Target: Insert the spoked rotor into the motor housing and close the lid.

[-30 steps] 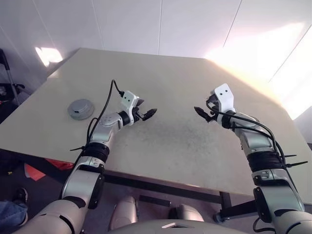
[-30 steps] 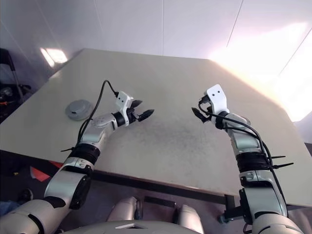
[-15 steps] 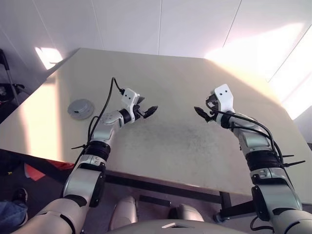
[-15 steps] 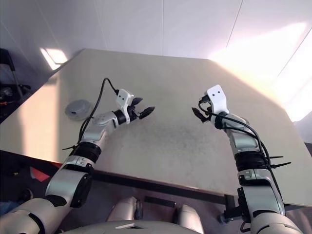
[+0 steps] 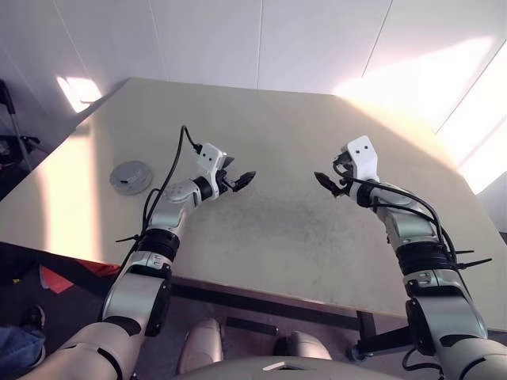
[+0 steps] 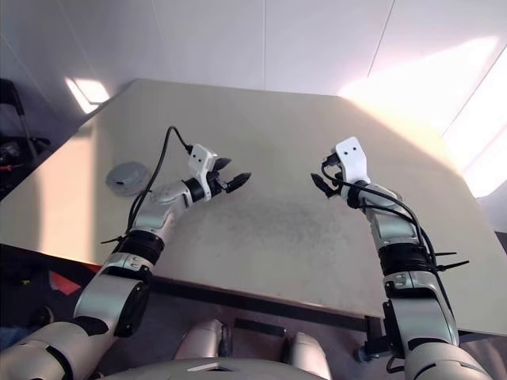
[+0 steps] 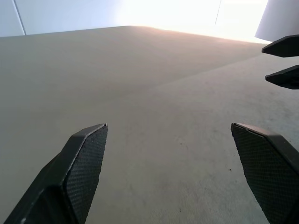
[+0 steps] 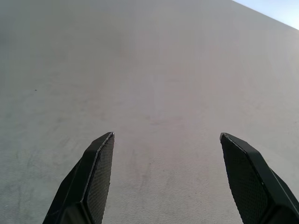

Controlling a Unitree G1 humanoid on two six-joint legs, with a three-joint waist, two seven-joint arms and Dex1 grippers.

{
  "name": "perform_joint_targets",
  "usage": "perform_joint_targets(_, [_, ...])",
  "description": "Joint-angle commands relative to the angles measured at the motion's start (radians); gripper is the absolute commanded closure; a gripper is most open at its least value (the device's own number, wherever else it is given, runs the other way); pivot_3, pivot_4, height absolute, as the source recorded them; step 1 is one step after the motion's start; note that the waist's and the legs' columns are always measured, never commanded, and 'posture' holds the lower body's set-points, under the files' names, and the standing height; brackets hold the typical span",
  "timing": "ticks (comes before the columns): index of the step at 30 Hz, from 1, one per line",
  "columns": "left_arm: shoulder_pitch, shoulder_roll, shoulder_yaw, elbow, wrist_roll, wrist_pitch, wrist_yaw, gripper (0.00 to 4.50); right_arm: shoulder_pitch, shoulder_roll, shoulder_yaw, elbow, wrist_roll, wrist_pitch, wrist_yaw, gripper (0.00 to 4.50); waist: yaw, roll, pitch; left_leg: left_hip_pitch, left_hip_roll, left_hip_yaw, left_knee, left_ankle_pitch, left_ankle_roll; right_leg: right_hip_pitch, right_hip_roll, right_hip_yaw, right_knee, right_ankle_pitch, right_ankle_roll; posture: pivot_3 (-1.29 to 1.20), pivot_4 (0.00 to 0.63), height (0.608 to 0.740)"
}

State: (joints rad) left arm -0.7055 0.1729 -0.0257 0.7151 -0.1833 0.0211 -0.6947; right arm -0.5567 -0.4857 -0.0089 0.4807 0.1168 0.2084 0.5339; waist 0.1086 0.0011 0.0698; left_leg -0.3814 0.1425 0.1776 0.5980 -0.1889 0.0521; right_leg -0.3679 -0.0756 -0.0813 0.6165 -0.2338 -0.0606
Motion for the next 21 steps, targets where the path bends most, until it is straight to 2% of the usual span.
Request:
perform_joint_targets(1, [-0.034, 0.008, 0.018, -0.008, -0.001, -0.016, -0.001, 0.03, -0.033, 0.008, -0.023, -0.012, -0.001, -0.023, -0.012, 0.41, -0.001, 0.0, 0.0, 0.0, 0.0, 0.0, 0.0, 0.0, 0.0, 0.0, 0.0, 0.0, 0.0, 0.0, 0.0, 0.0, 0.0, 0.74])
perform_joint_targets(21, [-0.04, -0.019, 0.014, -0.004, 0.005, -0.02, 0.01, 0.03, -0.024, 0.026, -0.022, -0.028, -0.008, -0.017, -0.036, 0.41, -0.003, 0.001, 0.001, -0.002, 0.0, 0.0, -0.001, 0.0, 0.0, -0.001, 0.0, 0.0, -0.001, 0.0, 0.0, 0.0, 0.0, 0.74])
